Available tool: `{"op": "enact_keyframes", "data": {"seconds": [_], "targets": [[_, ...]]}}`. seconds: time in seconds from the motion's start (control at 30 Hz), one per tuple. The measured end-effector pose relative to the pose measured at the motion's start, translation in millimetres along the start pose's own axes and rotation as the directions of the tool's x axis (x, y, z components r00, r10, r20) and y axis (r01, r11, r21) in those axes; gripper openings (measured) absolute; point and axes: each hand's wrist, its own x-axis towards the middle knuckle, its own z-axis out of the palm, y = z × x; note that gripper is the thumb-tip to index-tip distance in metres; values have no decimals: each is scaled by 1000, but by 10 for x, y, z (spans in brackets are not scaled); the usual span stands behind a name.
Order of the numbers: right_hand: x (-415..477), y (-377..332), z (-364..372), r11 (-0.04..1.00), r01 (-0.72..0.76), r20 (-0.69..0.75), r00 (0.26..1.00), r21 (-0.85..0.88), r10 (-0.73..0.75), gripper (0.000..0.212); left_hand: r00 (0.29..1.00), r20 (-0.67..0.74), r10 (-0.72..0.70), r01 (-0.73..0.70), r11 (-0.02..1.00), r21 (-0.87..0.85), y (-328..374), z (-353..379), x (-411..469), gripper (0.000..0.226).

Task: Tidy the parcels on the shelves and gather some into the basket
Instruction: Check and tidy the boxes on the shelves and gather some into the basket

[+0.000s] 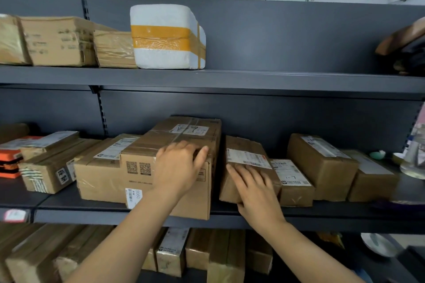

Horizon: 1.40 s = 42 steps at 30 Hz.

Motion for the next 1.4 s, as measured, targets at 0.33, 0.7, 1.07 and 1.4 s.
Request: {"op": "enact_keyframes", "data": {"seconds": [0.33,0.7,1.07,1.4], "targets": [[76,75,-140,937,-56,-48,996,344,77,46,1000,-15,7,-7,1000,-2,-36,28,-8,66],[501,-789,-612,833,147,-161,984,533,-70,52,971,-179,-159,159,987,-14,-814,-260,-236,72],[449,-1246,-493,968,-98,-108,986,231,126,42,991,128,48,-10,961,-277,-1420,-249,-261,71],[67,-1623,-457,925,-290,-231,909,244,346,42,973,-49,228,-226,870,-439,-1658,-132,-505,69]]}}
